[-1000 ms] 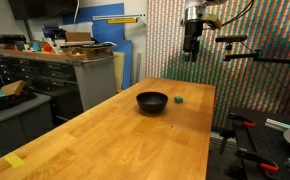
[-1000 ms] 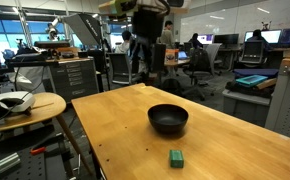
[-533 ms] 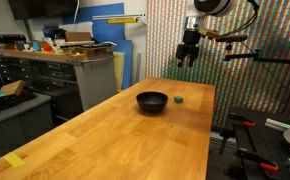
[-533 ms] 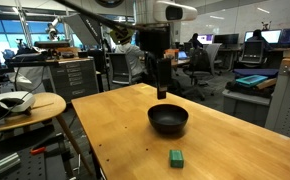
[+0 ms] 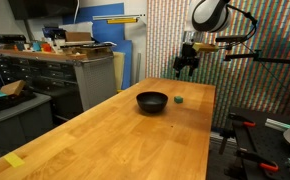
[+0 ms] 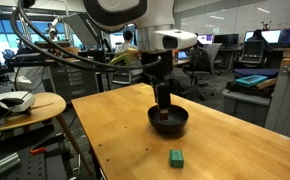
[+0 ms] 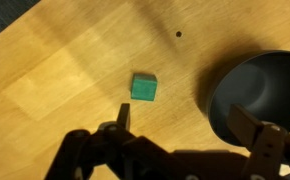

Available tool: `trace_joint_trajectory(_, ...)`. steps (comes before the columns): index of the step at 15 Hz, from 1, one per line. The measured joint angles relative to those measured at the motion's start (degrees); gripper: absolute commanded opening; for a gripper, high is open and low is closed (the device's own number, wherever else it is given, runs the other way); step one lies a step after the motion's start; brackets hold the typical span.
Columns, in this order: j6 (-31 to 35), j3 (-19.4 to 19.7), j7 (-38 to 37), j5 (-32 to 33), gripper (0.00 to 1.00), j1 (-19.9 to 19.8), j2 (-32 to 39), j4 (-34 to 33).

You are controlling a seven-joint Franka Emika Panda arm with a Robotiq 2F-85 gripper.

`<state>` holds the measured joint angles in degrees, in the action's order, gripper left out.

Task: Put the green block in the black bowl

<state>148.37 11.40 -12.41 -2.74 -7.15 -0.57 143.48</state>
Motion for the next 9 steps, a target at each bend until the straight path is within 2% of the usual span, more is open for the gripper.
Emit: trace_joint_trajectory(9, 12.51, -1.06, -8.31, 0.85, 1.00, 0.52, 10.23, 0.19)
